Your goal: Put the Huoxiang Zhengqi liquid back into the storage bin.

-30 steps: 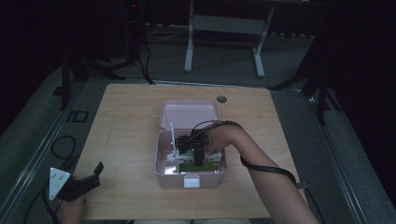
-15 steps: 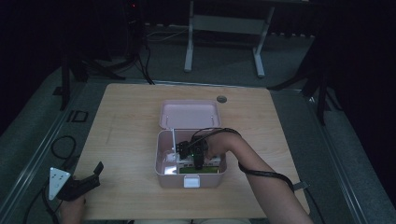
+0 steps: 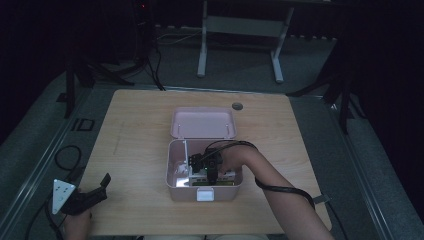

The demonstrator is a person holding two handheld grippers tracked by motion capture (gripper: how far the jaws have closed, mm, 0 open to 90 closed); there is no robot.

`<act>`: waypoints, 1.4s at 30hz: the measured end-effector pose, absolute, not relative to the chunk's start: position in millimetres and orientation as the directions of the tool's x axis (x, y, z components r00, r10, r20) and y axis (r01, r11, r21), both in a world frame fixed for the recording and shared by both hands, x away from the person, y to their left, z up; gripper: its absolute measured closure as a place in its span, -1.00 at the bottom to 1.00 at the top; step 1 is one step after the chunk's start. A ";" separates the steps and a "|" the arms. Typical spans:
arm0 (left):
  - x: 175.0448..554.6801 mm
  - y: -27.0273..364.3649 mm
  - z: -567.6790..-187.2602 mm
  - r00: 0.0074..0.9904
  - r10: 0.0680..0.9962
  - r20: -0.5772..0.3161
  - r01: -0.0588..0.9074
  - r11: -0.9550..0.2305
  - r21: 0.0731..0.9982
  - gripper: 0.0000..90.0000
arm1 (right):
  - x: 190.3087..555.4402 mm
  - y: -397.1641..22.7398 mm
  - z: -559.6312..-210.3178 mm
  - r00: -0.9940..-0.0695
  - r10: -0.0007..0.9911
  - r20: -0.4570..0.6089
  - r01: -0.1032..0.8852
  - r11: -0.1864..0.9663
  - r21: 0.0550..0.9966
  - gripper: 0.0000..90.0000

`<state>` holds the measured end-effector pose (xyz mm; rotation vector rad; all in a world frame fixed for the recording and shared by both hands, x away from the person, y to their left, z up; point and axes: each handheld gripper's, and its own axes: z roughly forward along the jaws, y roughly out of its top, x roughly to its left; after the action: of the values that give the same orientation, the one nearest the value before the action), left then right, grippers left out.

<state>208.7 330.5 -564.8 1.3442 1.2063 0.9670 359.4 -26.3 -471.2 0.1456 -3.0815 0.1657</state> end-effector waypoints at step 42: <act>208.6 330.6 -564.9 0.167 0.983 -0.071 0.143 0.048 0.989 -0.98 | 390.0 -148.0 -360.9 -0.990 0.139 -0.039 0.124 0.958 0.258 -0.67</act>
<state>208.6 330.6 -564.9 1.3412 1.2070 0.9689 390.0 -148.0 -360.9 -0.2131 -3.1645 -0.4110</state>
